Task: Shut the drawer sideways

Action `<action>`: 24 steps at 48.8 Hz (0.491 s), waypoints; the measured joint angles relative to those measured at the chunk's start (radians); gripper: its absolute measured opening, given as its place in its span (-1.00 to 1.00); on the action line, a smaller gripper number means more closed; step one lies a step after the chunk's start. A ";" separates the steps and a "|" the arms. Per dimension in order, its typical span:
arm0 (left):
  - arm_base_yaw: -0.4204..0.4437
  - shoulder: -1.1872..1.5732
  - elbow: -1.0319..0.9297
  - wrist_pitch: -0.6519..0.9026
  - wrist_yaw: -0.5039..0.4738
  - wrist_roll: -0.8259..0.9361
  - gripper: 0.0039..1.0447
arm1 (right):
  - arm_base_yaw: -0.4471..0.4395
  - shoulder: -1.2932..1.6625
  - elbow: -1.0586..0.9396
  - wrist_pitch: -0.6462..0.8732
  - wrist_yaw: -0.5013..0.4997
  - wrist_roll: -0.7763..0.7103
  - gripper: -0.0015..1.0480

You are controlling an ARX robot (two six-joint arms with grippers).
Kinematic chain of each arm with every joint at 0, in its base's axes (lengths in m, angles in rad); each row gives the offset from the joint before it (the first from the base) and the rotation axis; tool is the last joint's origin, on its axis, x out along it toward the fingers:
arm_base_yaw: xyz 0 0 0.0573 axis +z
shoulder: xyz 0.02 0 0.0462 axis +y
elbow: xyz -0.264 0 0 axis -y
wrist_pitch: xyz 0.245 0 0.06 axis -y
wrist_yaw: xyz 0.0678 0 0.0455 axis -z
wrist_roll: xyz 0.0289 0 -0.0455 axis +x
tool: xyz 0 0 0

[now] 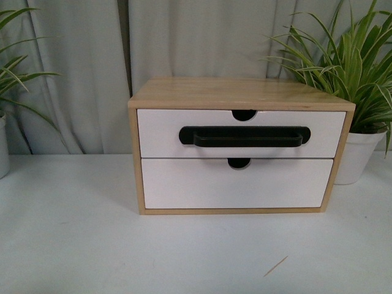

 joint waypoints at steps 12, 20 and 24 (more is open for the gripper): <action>0.166 -0.105 -0.038 -0.054 0.189 0.018 -0.93 | 0.000 -0.093 -0.025 -0.074 0.000 0.004 -0.97; 0.210 -0.144 -0.038 -0.087 0.201 0.019 -0.93 | 0.001 -0.237 -0.058 -0.180 -0.002 0.005 -0.97; 0.210 -0.224 -0.038 -0.196 0.205 0.019 -0.93 | 0.001 -0.241 -0.060 -0.181 -0.001 0.005 -0.97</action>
